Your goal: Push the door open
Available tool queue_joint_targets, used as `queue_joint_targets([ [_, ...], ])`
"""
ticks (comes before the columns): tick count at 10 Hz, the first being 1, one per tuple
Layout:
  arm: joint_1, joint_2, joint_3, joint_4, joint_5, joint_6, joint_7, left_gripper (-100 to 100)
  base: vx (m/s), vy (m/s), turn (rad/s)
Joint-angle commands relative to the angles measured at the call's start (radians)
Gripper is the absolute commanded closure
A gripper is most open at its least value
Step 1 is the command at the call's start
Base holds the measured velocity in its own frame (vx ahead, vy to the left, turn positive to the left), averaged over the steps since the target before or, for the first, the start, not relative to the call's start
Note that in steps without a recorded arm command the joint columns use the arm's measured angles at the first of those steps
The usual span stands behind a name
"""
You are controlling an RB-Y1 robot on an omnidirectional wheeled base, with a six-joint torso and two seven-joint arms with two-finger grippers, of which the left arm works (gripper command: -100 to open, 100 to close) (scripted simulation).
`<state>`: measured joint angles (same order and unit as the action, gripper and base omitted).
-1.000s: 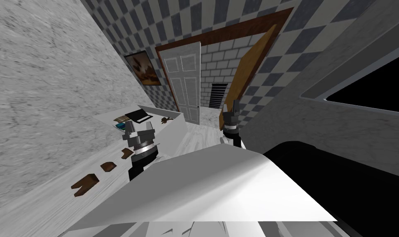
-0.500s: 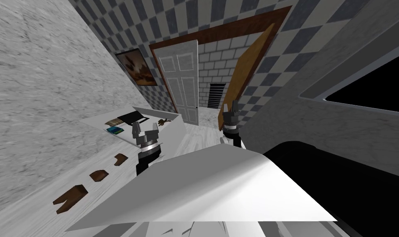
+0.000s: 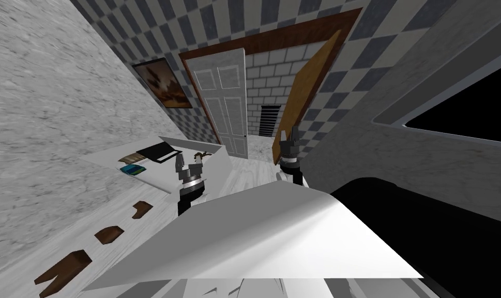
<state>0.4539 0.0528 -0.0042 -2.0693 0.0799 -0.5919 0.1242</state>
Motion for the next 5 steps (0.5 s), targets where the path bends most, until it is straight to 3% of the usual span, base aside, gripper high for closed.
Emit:
queue_joint_targets([
  [1, -0.014, 0.004, -0.001, 0.035, 0.000, -0.006, -0.004, -100, 0.110, -0.009, -0.068],
  [5, -0.054, 0.014, 0.001, 0.126, 0.001, -0.020, -0.010, -100, 0.088, -0.006, -0.074],
])
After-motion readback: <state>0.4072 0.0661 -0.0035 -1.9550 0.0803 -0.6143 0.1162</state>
